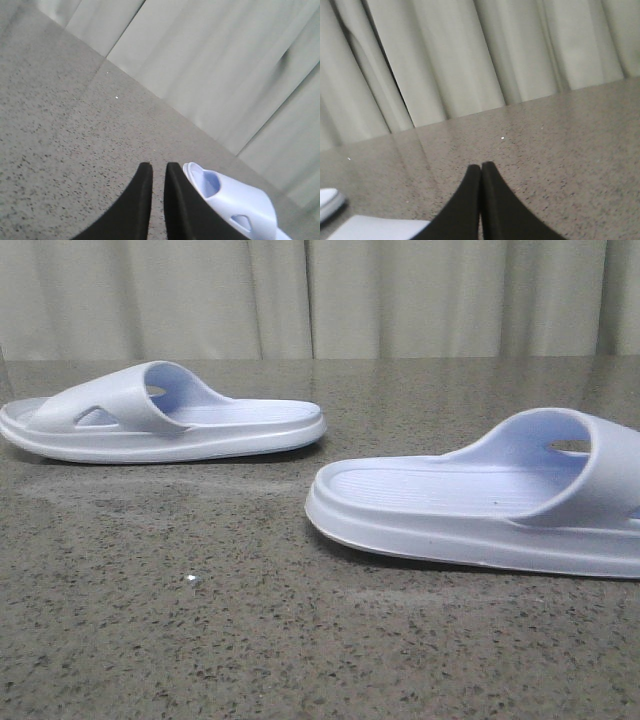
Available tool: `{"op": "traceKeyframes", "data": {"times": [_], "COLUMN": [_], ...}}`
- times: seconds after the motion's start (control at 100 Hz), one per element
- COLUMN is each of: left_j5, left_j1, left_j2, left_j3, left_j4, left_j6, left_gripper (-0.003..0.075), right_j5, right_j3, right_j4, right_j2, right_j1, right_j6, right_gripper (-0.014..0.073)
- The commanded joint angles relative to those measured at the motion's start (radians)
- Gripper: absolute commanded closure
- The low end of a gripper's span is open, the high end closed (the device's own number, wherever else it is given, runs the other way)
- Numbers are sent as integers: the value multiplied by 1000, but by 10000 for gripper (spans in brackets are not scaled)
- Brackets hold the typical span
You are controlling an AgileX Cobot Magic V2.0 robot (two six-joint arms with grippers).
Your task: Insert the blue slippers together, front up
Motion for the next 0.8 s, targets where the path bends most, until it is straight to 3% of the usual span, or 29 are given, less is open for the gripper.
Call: {"op": "traceKeyframes", "data": {"times": [0.0, 0.2, 0.34, 0.42, 0.51, 0.67, 0.79], "left_j5": [-32, 131, 276, 382, 475, 525, 530], "left_j1": [2, 2, 2, 2, 2, 1, 1], "left_j2": [-20, 44, 240, 383, 512, 636, 671], "left_j3": [-14, -168, -362, -459, -552, -631, -633], "left_j4": [-85, 58, 184, 179, 173, 124, 10], "left_j6": [-8, 6, 134, 234, 256, 274, 386], "left_gripper": [705, 705, 705, 705, 705, 701, 615], "right_j5": [-71, 151, 298, 384, 436, 550, 642], "right_j3": [15, -93, -226, -321, -422, -553, -593], "right_j4": [187, 195, 98, 40, 13, -25, -34], "right_j2": [-14, 34, 245, 411, 562, 699, 720], "right_j1": [-4, -4, -4, -4, -4, -4, -4], "right_j6": [4, 4, 4, 4, 4, 4, 4], "right_gripper": [682, 670, 670, 671, 672, 666, 546]}}
